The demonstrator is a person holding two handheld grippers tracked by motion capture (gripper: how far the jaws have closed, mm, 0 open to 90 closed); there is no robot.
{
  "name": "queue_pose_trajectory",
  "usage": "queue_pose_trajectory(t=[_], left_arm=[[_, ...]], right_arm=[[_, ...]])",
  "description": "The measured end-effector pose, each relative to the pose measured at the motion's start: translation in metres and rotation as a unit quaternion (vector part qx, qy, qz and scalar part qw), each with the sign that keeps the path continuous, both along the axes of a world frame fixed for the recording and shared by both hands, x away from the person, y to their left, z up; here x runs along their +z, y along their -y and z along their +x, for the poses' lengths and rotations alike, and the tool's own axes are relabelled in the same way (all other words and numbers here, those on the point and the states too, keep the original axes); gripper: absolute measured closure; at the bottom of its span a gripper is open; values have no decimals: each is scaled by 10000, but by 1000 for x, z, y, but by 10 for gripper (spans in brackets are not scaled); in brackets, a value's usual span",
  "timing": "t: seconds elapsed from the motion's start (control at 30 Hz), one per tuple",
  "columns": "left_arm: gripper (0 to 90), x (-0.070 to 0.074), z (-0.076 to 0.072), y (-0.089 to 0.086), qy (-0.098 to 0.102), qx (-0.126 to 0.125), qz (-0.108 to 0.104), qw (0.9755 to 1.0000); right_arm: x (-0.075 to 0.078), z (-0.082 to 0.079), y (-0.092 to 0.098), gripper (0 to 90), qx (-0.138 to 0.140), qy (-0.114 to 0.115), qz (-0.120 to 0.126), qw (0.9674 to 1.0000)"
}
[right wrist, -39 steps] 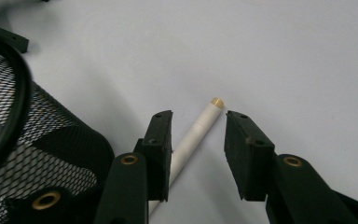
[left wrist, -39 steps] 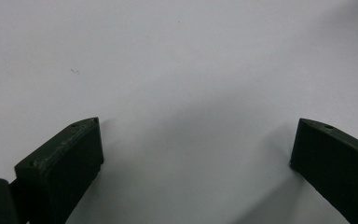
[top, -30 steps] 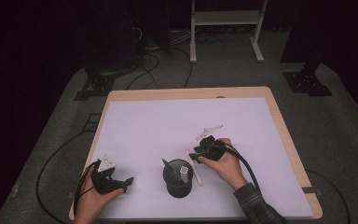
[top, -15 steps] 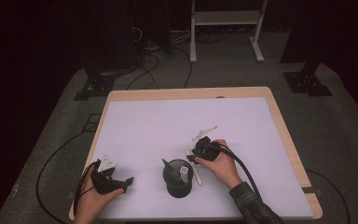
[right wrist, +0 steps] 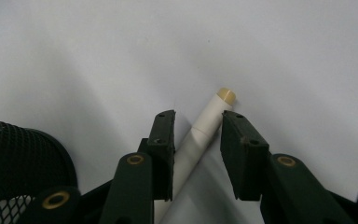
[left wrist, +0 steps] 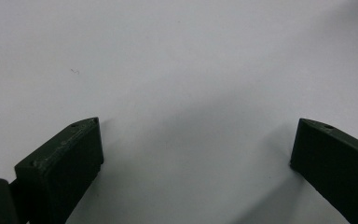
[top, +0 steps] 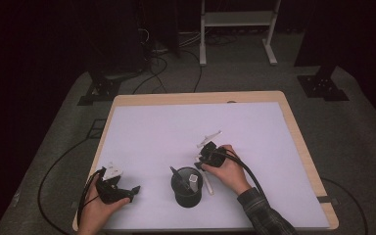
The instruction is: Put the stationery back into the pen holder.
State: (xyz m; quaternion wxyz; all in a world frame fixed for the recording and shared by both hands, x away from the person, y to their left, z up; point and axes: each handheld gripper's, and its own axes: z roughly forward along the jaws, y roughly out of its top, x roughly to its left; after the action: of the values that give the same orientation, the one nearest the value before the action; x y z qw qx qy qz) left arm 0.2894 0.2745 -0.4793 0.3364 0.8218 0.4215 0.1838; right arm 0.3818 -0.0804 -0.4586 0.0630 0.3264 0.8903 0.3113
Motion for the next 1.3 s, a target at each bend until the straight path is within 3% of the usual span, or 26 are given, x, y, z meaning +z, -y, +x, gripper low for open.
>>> queue_pose_trajectory(t=[0.17, 0.43, 1.1, 1.3], left_arm=[[14, 0, 0, 0, 7, 13, -22, 10000], [14, 0, 0, 0, 1, 0, -1, 10000], [14, 0, 0, 0, -1, 0, -3, 10000], [14, 0, 0, 0, -3, 0, -1, 10000]], right_arm=[[5, 9, -4, 672, 2, -314, -217, 9993], [8, 15, -8, 706, -65, -504, -363, 9980], [13, 26, -24, 772, -256, -697, -932, 9929], [14, 24, -29, 781, -273, -609, -1095, 9917]])
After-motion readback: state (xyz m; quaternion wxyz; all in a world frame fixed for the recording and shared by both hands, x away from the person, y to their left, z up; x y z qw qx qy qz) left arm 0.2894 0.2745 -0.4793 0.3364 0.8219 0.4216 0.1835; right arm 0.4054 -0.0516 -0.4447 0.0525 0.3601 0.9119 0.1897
